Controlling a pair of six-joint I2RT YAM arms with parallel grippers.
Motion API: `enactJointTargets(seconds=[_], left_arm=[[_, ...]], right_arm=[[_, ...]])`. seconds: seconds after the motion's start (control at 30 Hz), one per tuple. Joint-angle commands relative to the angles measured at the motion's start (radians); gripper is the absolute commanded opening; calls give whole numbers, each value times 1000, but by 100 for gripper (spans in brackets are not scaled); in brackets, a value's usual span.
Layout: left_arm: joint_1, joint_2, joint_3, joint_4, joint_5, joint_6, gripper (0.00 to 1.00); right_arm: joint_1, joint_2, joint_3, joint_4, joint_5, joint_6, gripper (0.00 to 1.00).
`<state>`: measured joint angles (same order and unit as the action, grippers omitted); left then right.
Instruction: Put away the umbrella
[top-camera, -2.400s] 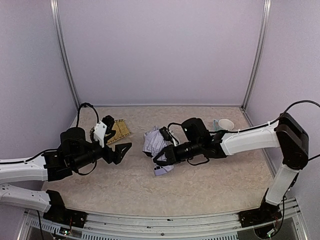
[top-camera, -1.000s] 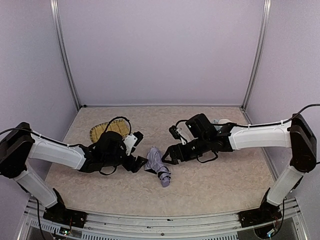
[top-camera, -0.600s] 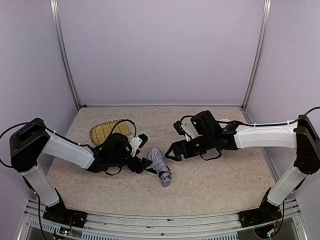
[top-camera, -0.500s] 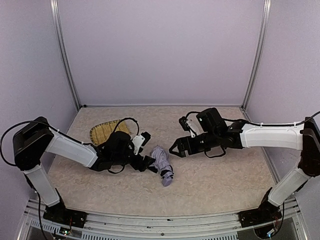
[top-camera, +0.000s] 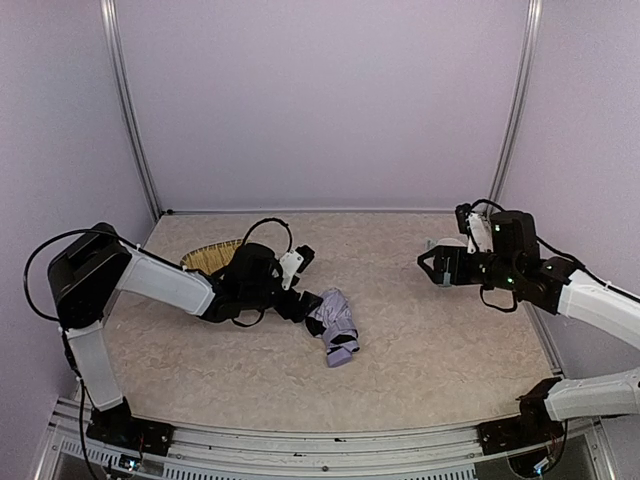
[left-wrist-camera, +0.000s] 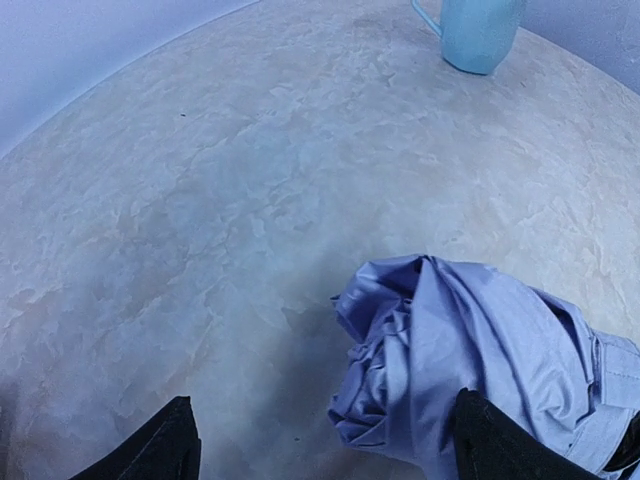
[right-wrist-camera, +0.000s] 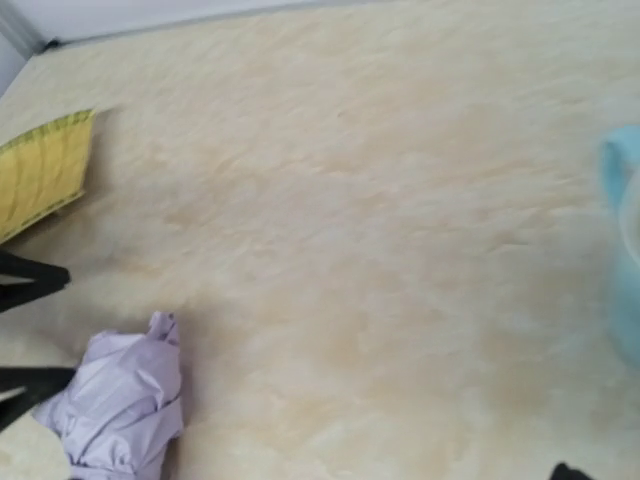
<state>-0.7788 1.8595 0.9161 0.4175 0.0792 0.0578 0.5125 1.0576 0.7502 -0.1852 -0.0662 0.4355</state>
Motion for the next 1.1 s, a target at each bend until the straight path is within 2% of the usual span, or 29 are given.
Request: enactJointTargets(seconds=[0.0, 0.17, 0.3, 0.5, 0.7, 0.77, 0.93, 1.07], left_arm=[[21, 6, -1, -46, 20, 20, 85], [38, -21, -87, -51, 15, -11, 84], [37, -30, -122, -40, 18, -42, 84], [41, -36, -165, -23, -1, -57, 84], [42, -64, -194, -16, -17, -69, 84], [42, -97, -215, -15, -39, -71, 84], [48, -273, -285, -50, -135, -57, 85], [98, -459, -335, -83, -194, -45, 87]], right_arm=[[-12, -38, -49, 19, -3, -48, 97], [4, 34, -70, -2, -44, -56, 87], [68, 146, -95, 105, -108, -34, 85], [146, 378, -7, 114, -126, -53, 82], [193, 516, 67, 107, -132, -52, 82], [193, 497, 63, 114, -129, -50, 82], [175, 356, 37, 82, -1, -113, 87], [82, 188, 13, 43, 105, -179, 90]])
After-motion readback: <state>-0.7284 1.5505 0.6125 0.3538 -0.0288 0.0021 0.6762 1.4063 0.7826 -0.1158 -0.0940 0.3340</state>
